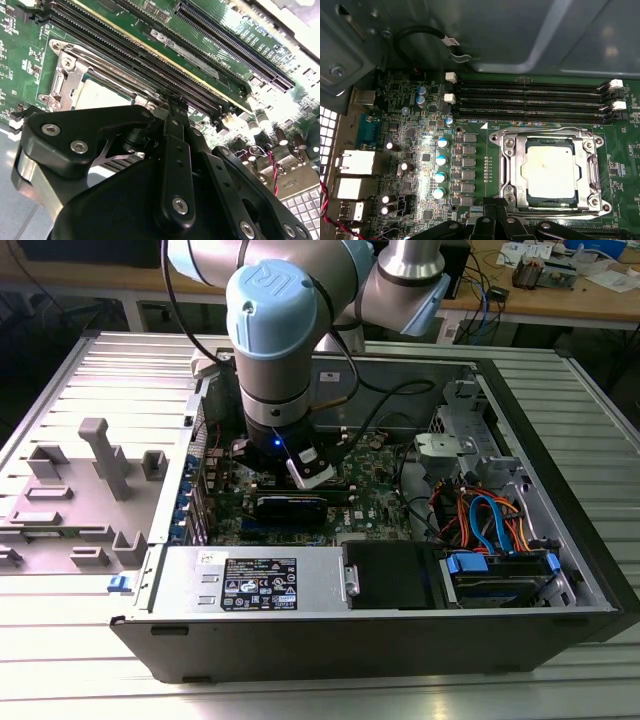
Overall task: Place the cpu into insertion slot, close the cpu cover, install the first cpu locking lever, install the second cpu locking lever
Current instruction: 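Install the second cpu locking lever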
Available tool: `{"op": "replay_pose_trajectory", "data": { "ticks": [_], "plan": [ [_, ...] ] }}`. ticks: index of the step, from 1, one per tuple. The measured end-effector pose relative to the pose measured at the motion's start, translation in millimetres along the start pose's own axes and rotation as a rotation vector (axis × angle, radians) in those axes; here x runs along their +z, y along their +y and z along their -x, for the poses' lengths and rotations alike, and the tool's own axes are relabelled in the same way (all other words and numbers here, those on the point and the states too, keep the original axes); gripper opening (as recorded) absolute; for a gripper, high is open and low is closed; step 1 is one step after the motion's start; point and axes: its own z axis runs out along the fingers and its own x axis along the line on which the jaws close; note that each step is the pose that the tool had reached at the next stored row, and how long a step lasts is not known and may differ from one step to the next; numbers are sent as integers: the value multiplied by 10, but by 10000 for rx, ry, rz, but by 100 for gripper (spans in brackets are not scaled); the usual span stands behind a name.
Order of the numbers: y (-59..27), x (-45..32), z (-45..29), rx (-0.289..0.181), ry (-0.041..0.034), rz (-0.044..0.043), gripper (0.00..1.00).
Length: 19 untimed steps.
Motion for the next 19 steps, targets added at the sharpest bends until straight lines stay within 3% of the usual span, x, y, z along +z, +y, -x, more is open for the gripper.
{"op": "replay_pose_trajectory", "data": {
  "ticks": [2, 9, 19],
  "plan": [
    [-1, 1, 0, -1, 3, -57, 11],
    [3, -30, 0, -1, 7, -102, 11],
    [16, -19, -9, 41, -4, -71, 11]
  ]
}}
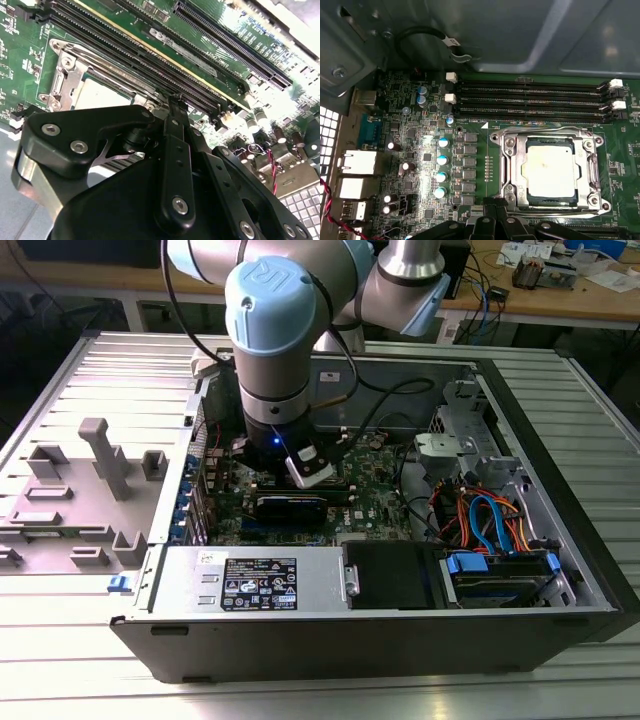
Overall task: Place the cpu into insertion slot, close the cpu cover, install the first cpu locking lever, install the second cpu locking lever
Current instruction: 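Install the second cpu locking lever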
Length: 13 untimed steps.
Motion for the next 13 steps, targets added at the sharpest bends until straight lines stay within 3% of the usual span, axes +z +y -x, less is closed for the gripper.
{"op": "replay_pose_trajectory", "data": {
  "ticks": [7, 13],
  "plan": [
    [-4, 23, -1, 29, -8, 42, 11],
    [-5, 24, -1, 33, -9, 7, 11]
  ]
}}
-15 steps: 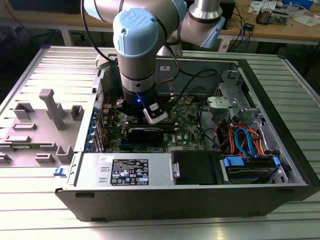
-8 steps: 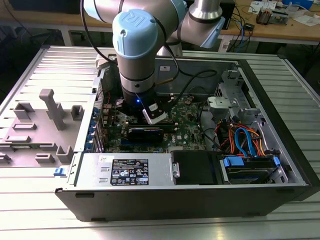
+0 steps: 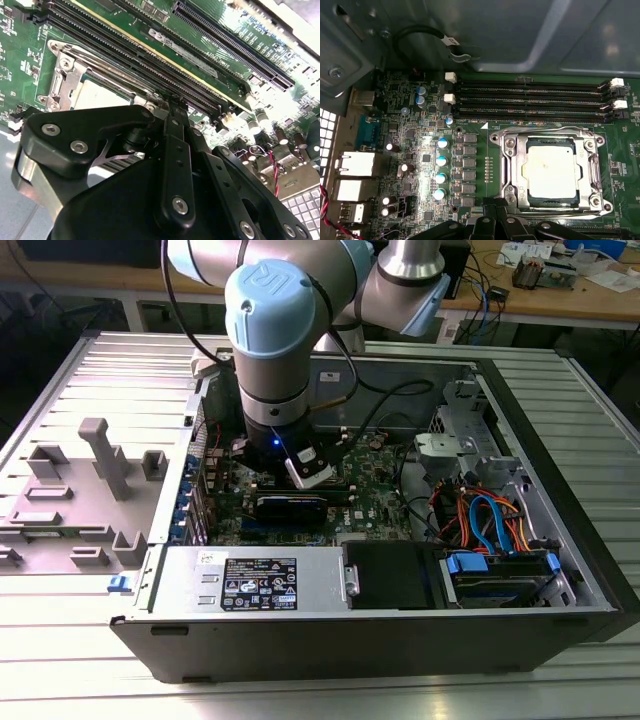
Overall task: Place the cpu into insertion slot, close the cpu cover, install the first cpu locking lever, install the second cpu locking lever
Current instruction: 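Install the second cpu locking lever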
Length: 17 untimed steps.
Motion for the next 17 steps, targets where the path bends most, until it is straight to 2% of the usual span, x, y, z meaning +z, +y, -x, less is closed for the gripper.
{"op": "replay_pose_trajectory", "data": {
  "ticks": [8, 17],
  "plan": [
    [17, -35, 2, -3, 4, -122, 11],
    [48, -180, 5, -1, 5, -127, 11]
  ]
}}
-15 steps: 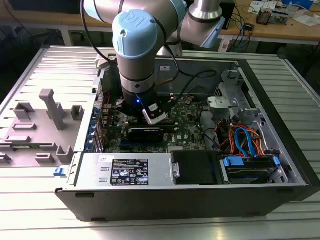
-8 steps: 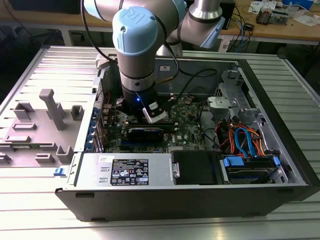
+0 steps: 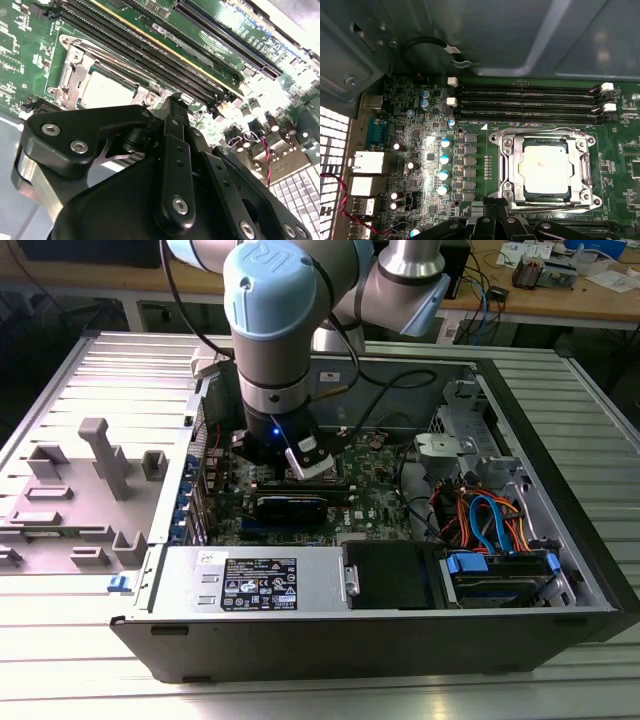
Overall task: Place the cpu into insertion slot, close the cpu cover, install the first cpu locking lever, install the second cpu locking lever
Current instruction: 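Install the second cpu locking lever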
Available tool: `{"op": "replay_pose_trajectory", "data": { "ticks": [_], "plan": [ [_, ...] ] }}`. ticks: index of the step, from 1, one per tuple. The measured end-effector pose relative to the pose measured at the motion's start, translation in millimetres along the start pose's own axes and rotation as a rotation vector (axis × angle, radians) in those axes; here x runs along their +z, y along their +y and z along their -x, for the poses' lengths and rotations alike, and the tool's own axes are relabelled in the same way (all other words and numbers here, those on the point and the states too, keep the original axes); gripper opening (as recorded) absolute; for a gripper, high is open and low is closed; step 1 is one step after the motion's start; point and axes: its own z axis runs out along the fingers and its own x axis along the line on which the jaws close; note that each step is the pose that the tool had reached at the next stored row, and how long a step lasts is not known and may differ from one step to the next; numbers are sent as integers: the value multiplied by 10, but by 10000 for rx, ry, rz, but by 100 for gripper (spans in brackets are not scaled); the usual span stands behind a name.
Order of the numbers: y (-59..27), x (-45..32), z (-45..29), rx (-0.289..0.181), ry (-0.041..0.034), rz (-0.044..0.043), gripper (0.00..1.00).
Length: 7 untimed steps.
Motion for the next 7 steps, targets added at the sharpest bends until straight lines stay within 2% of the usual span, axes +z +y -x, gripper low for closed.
{"op": "replay_pose_trajectory", "data": {
  "ticks": [7],
  "plan": [
    [2, -11, 0, 0, 0, 1, 11]
  ]
}}
